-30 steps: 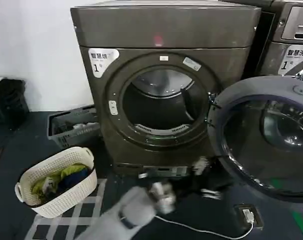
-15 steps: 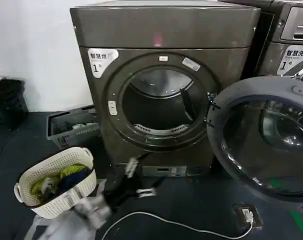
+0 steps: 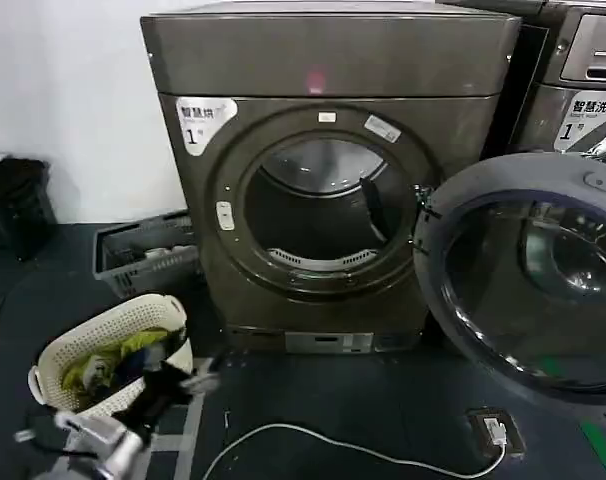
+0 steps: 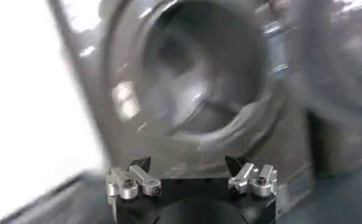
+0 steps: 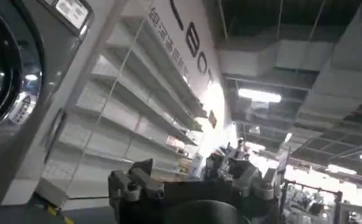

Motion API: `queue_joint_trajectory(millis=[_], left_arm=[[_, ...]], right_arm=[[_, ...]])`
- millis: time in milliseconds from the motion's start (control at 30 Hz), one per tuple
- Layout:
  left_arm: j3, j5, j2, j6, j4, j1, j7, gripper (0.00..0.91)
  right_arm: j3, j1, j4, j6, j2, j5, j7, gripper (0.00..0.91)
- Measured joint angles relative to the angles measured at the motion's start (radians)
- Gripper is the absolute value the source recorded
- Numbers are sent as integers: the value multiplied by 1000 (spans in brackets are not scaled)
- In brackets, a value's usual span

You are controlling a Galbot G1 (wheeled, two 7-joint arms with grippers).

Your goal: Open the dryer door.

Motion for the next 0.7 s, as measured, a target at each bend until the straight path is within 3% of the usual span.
queue_joint_trajectory(millis=[333, 467, 600, 700], left_arm=[[-142, -425, 67, 242, 18, 53, -332, 907], [-174, -664, 96, 349, 46, 33, -473, 907], [-175, -897, 127, 374, 89, 5, -544, 907], [-157, -983, 147, 374, 137, -29, -549, 907]], right_arm=[[-28, 13, -6, 29, 5, 79, -24, 907], [-35, 14, -5, 36, 9, 81, -31, 907], [-42, 15, -3, 42, 14, 77, -39, 907], [-48, 15, 2, 52, 21, 72, -44, 907]])
